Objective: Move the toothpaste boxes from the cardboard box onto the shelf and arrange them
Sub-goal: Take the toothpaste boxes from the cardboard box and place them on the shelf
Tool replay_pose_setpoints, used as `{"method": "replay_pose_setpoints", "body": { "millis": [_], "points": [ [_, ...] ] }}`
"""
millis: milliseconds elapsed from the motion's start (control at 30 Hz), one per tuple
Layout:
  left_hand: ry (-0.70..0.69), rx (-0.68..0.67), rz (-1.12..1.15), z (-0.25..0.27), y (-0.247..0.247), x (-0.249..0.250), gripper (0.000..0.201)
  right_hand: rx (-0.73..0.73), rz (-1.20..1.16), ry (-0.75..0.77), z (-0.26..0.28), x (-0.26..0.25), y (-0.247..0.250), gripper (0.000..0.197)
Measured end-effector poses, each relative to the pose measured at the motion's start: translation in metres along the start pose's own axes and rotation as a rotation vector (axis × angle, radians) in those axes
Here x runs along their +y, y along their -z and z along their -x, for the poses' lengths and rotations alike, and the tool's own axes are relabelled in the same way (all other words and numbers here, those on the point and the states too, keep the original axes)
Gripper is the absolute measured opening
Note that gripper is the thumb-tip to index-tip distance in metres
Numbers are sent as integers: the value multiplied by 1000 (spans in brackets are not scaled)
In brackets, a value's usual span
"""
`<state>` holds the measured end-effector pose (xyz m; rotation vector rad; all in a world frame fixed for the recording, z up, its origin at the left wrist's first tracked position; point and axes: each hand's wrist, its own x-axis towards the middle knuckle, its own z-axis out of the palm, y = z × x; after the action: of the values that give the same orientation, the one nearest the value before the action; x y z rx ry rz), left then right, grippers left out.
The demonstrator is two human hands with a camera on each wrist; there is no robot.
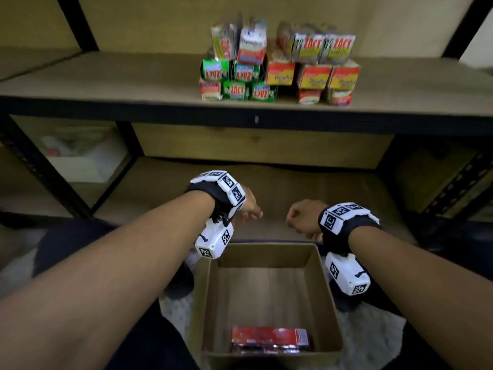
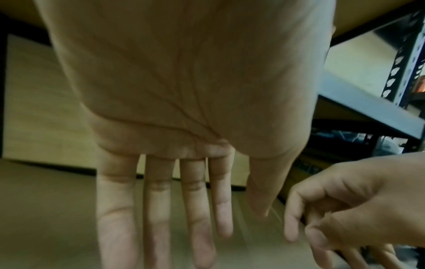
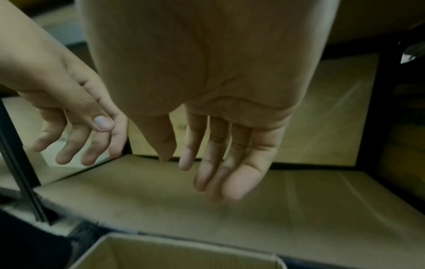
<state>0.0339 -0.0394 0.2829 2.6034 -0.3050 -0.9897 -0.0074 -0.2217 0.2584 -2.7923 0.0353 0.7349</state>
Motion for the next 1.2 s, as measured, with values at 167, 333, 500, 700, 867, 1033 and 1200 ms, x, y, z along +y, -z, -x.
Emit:
{"method": "replay_pose_setpoints", "body": {
  "millis": [167, 333, 500, 700, 867, 1033, 1200],
  "points": [
    [87, -101, 141, -38, -69, -29, 28, -189, 113, -28, -34, 24, -80, 31],
    [173, -219, 178, -72, -128, -57, 23, -329, 51, -77, -50, 39, -153, 30],
    [226, -260, 194, -99, -174, -87, 16, -468, -56, -103, -64, 56, -218, 15],
    [288, -304, 135, -129, -211, -123, 21, -661, -8, 19, -76, 62, -273, 66],
    [332, -280, 223, -142, -234, -140, 31, -707, 49, 46, -85, 74, -298, 84],
    [337, -265, 246, -152, -246, -143, 38, -636, -44, 43, -81, 73, -299, 49],
    [321, -279, 205, -156, -254, -147, 40, -585, -149, 17, -77, 72, -291, 38]
  ]
}}
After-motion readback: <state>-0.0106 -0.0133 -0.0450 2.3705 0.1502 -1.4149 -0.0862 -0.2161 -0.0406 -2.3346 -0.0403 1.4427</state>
